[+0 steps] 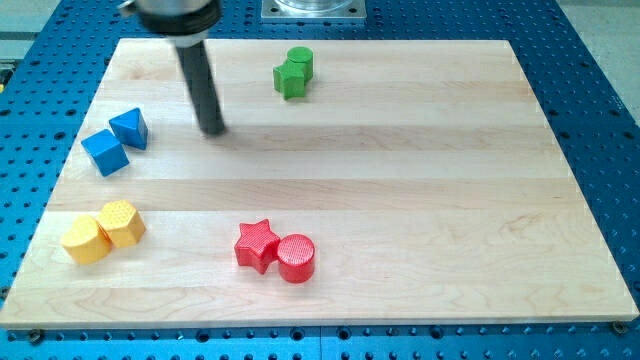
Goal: Move green blocks to the top right corner
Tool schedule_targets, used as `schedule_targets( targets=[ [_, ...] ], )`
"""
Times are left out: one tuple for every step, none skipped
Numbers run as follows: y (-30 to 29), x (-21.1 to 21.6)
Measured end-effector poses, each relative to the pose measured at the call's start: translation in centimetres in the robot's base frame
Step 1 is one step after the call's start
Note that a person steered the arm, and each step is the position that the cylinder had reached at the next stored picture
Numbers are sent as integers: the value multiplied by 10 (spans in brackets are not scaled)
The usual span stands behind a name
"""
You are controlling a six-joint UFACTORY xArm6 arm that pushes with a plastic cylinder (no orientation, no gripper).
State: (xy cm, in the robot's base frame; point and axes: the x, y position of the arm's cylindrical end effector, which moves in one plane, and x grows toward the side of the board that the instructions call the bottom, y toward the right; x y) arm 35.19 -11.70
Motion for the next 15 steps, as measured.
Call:
schedule_targets(
  targets=[
    [17,-53],
    [41,-85],
    [124,-103],
    [224,-103],
    [196,-108],
    [190,-144],
    [257,-151],
    [312,-143],
    [281,-109],
    [238,-23],
    [114,-14],
    [49,-26],
    [103,-58],
    [147,-74],
    [139,-83]
  ],
)
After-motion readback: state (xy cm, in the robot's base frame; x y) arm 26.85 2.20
